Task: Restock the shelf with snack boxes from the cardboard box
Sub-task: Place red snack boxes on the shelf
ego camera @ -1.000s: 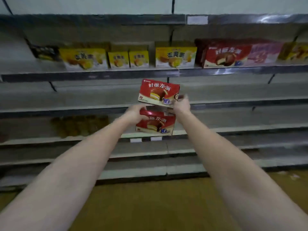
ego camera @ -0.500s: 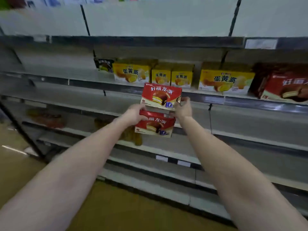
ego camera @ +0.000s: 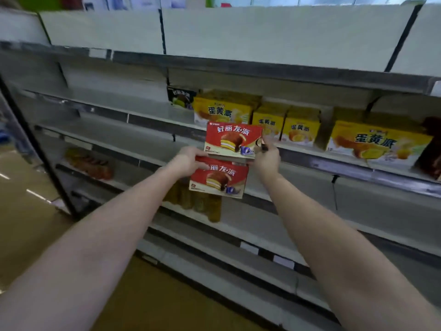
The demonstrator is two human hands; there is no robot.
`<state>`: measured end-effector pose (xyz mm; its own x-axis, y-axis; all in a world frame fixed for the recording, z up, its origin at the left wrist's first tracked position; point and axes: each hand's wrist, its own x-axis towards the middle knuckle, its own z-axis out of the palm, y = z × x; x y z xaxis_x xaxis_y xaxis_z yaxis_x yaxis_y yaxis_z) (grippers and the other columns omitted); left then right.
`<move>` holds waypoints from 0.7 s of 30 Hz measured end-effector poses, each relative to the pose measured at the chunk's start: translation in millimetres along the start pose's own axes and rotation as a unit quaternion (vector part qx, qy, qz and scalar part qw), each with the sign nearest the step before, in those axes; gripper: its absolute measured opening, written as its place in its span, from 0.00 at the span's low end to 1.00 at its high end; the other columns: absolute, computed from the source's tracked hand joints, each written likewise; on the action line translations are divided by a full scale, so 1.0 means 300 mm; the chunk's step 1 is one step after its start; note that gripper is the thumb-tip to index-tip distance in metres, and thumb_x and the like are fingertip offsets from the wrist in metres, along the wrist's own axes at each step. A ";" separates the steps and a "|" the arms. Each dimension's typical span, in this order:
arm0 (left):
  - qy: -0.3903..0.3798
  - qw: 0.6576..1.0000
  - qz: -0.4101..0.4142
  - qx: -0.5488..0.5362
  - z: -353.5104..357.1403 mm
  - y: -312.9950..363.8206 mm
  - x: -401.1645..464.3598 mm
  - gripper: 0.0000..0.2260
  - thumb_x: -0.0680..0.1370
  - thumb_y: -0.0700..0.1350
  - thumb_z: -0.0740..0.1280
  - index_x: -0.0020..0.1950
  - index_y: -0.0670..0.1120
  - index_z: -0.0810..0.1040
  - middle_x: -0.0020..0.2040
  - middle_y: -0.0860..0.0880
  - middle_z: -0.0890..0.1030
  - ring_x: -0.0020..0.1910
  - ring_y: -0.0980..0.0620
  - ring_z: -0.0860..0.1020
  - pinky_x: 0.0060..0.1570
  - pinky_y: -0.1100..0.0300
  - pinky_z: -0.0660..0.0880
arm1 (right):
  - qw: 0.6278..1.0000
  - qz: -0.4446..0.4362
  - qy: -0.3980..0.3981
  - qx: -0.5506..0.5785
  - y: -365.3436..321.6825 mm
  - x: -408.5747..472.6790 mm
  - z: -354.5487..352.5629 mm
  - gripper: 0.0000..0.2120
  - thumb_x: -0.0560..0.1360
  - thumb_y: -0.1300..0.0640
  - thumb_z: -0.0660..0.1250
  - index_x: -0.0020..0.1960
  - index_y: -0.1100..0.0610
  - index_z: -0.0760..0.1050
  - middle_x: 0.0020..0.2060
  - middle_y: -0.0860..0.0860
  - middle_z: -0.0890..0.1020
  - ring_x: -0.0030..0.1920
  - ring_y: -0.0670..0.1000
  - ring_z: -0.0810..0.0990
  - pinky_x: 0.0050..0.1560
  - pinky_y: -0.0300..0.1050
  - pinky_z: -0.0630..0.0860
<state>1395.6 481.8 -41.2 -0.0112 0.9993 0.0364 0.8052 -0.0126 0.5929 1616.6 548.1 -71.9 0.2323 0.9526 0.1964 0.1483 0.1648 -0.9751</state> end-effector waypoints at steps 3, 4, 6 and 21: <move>-0.007 1.000 0.009 -0.020 -0.084 -0.116 0.065 0.22 0.77 0.48 0.71 0.71 0.50 0.73 0.64 0.48 0.76 0.54 0.53 0.76 0.49 0.61 0.73 | 1.000 0.011 0.008 0.022 -0.040 0.009 0.147 0.22 0.82 0.63 0.61 0.74 0.49 0.70 0.62 0.50 0.78 0.56 0.52 0.80 0.49 0.40 0.82; -0.010 1.000 0.018 -0.019 -0.119 -0.156 0.090 0.21 0.77 0.47 0.71 0.70 0.49 0.74 0.63 0.48 0.76 0.52 0.55 0.76 0.46 0.63 0.73 | 0.999 0.018 0.007 0.033 -0.050 0.021 0.206 0.22 0.82 0.63 0.61 0.74 0.48 0.70 0.63 0.49 0.77 0.57 0.54 0.81 0.52 0.50 0.83; -0.010 0.999 0.033 -0.012 -0.199 -0.234 0.140 0.20 0.78 0.47 0.71 0.69 0.49 0.75 0.59 0.50 0.77 0.49 0.57 0.76 0.44 0.64 0.73 | 0.999 0.009 0.000 0.046 -0.087 0.039 0.323 0.23 0.83 0.64 0.60 0.75 0.47 0.68 0.66 0.46 0.74 0.56 0.52 0.80 0.49 0.49 0.84; 0.045 0.997 0.060 0.001 -0.802 -0.803 0.476 0.20 0.78 0.48 0.70 0.70 0.49 0.74 0.59 0.51 0.75 0.57 0.50 0.78 0.58 0.49 0.78 | 0.997 -0.034 0.016 0.064 -0.296 0.130 1.168 0.23 0.82 0.57 0.62 0.76 0.48 0.65 0.64 0.51 0.76 0.60 0.50 0.79 0.50 0.52 0.83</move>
<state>1057.4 618.9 14.8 0.0319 0.9833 0.1792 0.8054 -0.1314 0.5780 1275.7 660.1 -13.9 0.2572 0.9295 0.2644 0.0421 0.2626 -0.9640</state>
